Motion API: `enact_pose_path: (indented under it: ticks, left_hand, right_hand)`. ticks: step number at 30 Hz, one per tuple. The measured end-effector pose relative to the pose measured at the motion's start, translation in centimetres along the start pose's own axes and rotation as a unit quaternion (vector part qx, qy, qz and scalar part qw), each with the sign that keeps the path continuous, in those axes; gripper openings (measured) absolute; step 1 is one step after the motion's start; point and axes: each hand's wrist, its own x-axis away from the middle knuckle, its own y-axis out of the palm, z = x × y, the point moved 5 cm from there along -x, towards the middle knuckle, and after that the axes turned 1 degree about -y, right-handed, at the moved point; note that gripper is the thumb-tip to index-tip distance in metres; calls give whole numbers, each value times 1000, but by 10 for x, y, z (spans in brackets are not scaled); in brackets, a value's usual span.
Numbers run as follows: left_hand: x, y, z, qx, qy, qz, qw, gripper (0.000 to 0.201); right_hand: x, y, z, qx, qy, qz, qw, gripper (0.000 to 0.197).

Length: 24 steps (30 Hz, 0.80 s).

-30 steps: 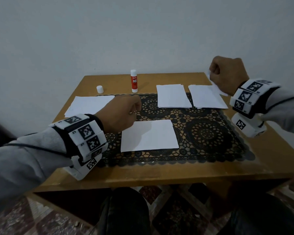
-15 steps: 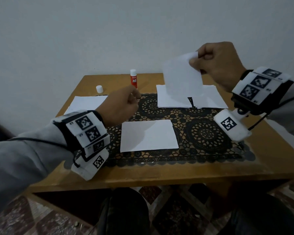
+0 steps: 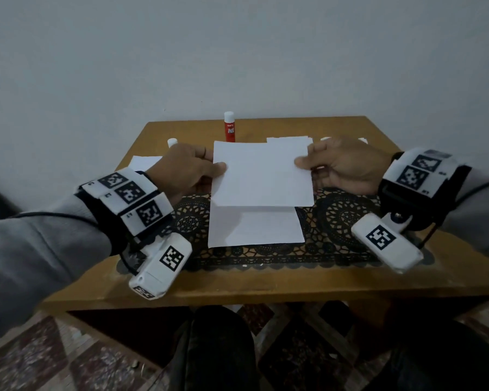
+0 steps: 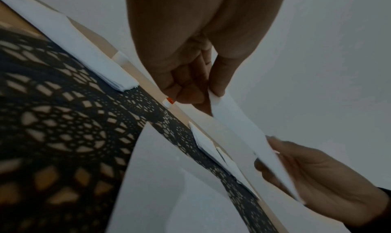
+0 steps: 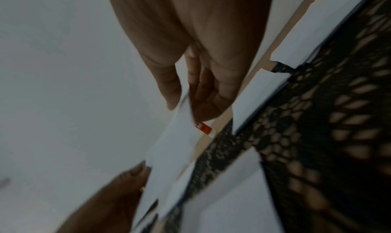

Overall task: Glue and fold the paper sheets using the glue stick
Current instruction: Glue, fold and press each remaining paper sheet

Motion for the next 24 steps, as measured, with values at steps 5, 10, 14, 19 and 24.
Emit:
enact_pose_path:
  ticks: [5, 10, 14, 19, 24]
  left_hand:
    - [4, -9, -19, -80, -30, 6, 996, 17]
    - [10, -9, -26, -170, -48, -14, 984, 27]
    - [11, -9, -28, -252, -55, -40, 965, 30]
    - [10, -6, -31, -345, -67, -66, 934, 38]
    - [6, -3, -30, -385, -69, -82, 917, 40]
  right_hand:
    - [7, 9, 20, 108, 73, -57, 990, 21]
    - [8, 18, 28, 154, 95, -80, 980, 6]
    - [4, 16, 31, 227, 102, -63, 967, 16]
    - [3, 14, 31, 300, 103, -78, 945, 19]
    - [2, 14, 32, 324, 92, -84, 938, 22]
